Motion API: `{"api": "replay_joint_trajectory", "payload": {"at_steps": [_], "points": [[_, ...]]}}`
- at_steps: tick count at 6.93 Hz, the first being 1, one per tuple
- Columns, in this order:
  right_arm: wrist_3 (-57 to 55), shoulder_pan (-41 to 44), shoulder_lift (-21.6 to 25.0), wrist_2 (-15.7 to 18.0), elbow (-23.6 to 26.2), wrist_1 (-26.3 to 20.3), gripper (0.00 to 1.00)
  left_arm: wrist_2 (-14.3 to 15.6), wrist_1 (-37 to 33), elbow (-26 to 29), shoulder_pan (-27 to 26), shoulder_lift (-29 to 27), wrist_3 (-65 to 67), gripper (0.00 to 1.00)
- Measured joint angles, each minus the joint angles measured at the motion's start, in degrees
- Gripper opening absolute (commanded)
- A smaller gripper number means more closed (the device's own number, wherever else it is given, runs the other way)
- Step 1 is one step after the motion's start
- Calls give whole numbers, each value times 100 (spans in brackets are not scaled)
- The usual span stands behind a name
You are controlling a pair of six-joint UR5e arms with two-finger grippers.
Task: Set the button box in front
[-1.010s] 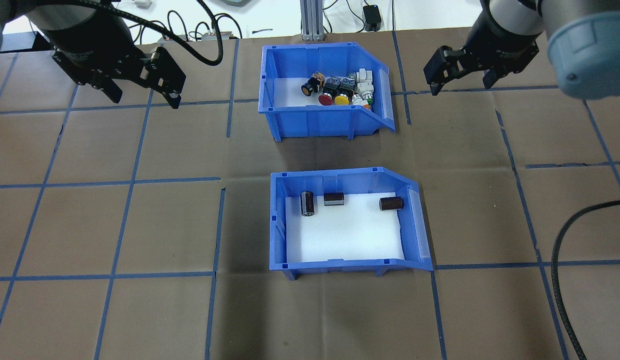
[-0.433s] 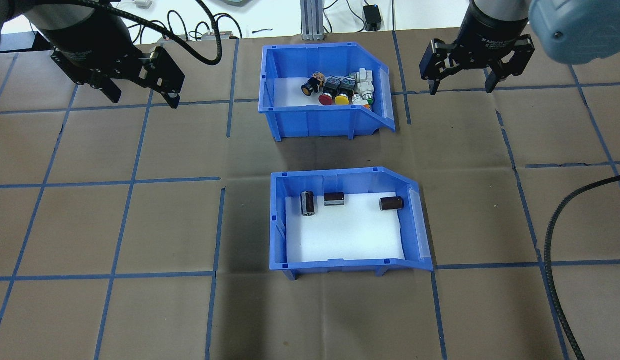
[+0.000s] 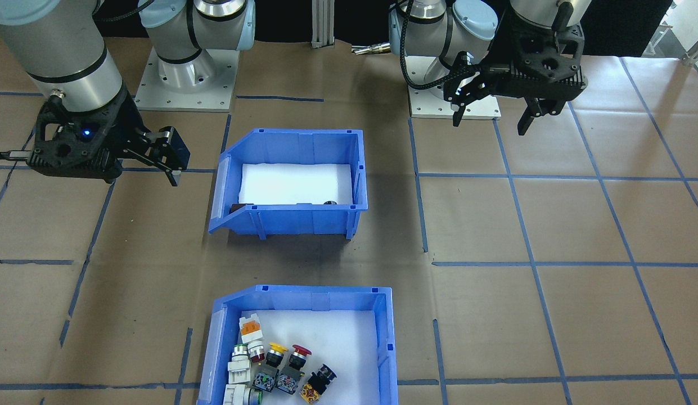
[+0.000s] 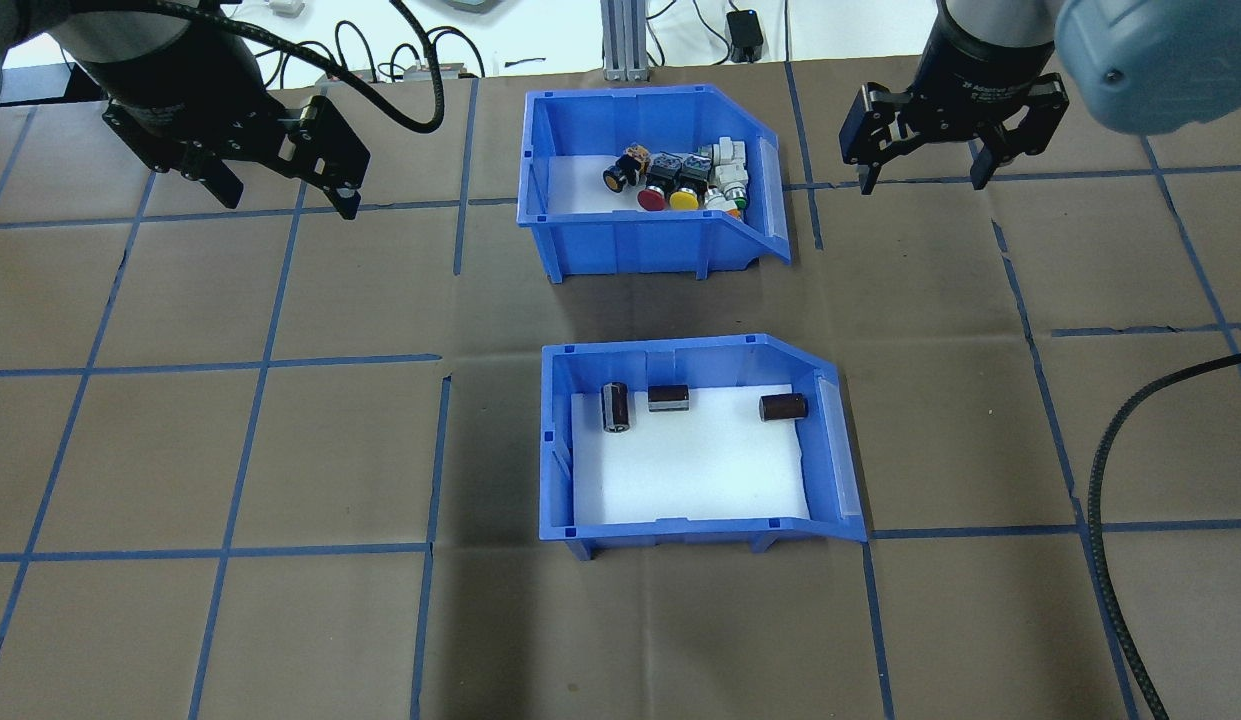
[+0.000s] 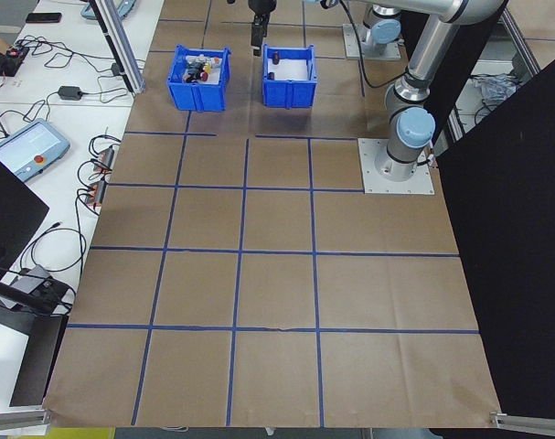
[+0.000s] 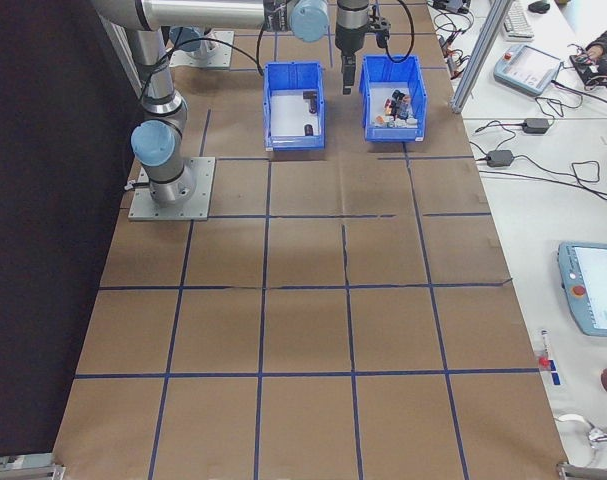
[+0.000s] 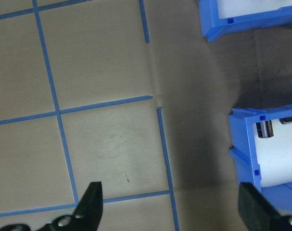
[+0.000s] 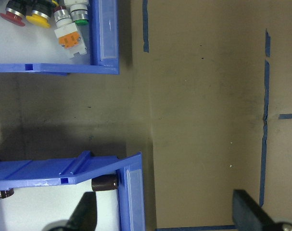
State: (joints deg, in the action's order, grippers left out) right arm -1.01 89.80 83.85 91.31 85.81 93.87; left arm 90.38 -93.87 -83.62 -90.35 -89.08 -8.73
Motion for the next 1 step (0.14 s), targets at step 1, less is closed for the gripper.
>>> {"api": "replay_joint_trajectory", "payload": {"at_steps": [1], "points": [[16, -4, 16, 0, 3, 5, 100, -2, 2, -3, 0, 1, 2, 100]]}}
